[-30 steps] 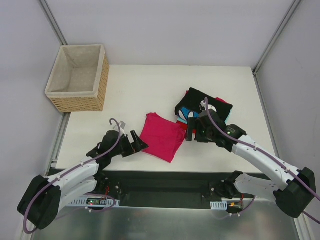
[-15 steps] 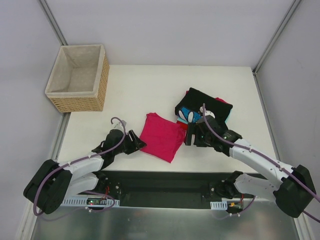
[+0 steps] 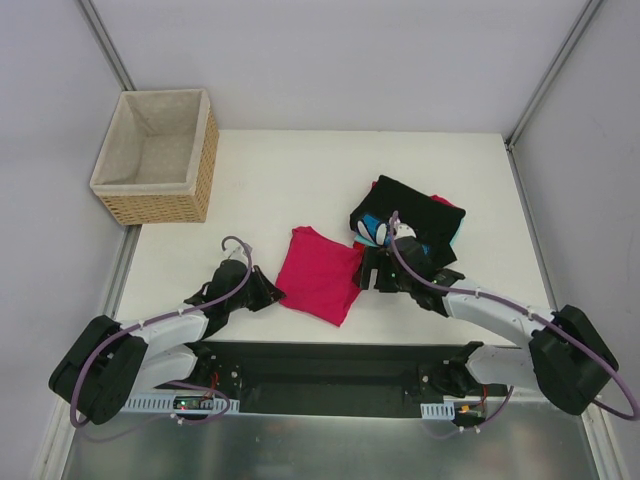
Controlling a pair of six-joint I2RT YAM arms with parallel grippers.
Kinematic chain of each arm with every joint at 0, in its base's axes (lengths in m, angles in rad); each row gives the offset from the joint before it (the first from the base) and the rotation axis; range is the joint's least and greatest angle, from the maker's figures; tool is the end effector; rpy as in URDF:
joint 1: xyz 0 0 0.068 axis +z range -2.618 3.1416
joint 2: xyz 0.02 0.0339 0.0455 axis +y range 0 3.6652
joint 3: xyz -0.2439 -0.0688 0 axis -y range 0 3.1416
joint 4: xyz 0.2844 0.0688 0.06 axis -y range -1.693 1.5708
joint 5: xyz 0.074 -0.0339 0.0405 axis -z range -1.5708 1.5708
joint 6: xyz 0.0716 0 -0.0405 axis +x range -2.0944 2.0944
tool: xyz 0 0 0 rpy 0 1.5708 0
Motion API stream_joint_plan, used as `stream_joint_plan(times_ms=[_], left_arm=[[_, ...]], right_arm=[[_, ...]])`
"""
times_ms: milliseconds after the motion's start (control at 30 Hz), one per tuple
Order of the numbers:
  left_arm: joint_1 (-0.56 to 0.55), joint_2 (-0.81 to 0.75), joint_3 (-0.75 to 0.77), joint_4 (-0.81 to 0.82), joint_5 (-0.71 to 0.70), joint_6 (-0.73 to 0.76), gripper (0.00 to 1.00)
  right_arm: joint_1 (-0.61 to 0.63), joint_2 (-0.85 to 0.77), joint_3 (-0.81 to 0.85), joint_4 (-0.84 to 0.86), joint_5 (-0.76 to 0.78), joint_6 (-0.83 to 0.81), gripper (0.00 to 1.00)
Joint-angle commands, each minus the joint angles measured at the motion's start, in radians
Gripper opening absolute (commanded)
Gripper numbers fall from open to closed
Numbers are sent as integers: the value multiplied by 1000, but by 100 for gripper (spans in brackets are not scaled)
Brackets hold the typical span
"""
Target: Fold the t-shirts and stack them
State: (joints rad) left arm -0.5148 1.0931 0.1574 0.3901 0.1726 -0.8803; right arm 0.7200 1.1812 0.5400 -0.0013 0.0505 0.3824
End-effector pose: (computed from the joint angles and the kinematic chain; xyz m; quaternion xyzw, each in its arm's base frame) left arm 0.2102 -0.1330 0.0617 -0.1162 0.8615 -0.3714 0.3262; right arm 0.2337 0.2001 0.1299 -0.1390 0.8831 0.2151 0.3931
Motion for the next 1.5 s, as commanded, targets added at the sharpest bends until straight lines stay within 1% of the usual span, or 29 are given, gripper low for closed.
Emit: stream_joint_plan(times_ms=[0,200,267,333,633,667,833,933,967,1033,1067,1133,1167,1267,1300,1333,1400,1467], left_arm=[[12,30,-39,-106,-16,29,0],[13,25,-38,-117,-10,33,0],[15,27,-36,-122,-8,35,0],[15,24,-35,-126,-7,40,0],[19,40,-28,-125,-2,49,0],[21,39,-29,-125,-2,49,0],[25,21,-44,-132,-1,50,0],[29,8,-50,-140,-2,50,0],[29,4,-51,-140,-1,50,0],[29,-9,-53,-142,2,49,0],[29,-12,-53,-143,5,49,0],[29,-25,-52,-148,5,49,0],[29,-29,-52,-149,2,50,0],[29,-39,-44,-161,-1,61,0],[29,-42,-39,-163,-1,67,0],[29,-42,-36,-165,-1,69,0],[29,-48,-32,-171,1,72,0],[29,-55,-25,-183,2,75,0]], right_arm=[[6,86,-23,222,-26,16,89],[6,231,-41,389,-41,38,89],[6,258,-29,406,-72,46,89],[7,281,-22,423,-69,49,89],[4,344,49,409,-57,53,87],[4,347,61,394,-23,46,87],[4,336,89,336,51,29,84],[-2,333,103,305,84,27,76],[-1,334,107,301,86,26,68],[-2,343,121,288,98,23,56],[-2,348,129,284,101,21,44],[-5,373,153,277,98,18,35],[-4,383,161,277,97,16,28],[-4,437,202,281,86,16,21],[-5,451,213,279,80,18,11],[-4,474,222,281,74,21,9],[-4,488,250,287,57,29,0],[-2,492,267,297,48,27,1]])
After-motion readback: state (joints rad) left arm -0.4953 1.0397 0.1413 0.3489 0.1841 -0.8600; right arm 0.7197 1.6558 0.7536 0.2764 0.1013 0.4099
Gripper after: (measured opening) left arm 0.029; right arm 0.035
